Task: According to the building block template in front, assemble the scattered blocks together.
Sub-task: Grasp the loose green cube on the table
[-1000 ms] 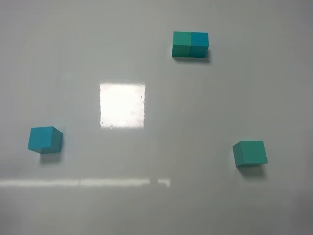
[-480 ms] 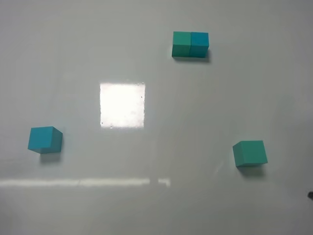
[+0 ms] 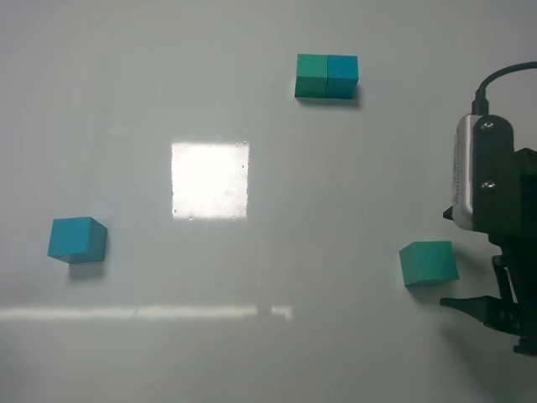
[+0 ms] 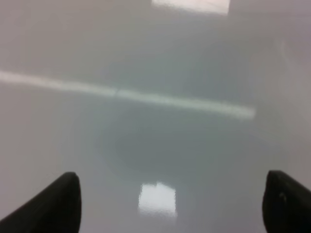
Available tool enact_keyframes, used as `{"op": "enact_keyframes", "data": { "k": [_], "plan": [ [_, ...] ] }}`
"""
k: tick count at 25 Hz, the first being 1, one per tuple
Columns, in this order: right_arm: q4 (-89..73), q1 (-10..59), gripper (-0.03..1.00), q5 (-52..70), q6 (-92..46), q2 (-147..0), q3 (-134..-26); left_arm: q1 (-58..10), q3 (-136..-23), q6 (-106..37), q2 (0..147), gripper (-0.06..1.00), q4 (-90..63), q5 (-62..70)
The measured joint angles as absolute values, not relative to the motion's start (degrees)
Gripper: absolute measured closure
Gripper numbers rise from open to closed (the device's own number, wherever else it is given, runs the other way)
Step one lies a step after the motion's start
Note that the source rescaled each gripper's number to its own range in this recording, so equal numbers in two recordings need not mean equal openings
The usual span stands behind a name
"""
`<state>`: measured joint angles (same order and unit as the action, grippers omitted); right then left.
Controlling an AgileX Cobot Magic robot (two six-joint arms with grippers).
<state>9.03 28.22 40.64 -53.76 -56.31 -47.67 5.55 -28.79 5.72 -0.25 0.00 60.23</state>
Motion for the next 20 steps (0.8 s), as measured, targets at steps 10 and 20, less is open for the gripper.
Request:
{"op": "enact_keyframes", "data": {
  "k": [10, 20],
  "plan": [
    [10.7, 28.2, 0.06, 37.9, -55.0, -62.4, -47.7, 5.5, -28.8, 5.7, -0.3, 0.18, 0.0, 60.2],
    [12.2, 28.3, 0.97, 37.9, -55.9, -62.8, -47.7, 5.5, -28.8, 5.7, -0.3, 0.18, 0.0, 60.2]
  ]
}}
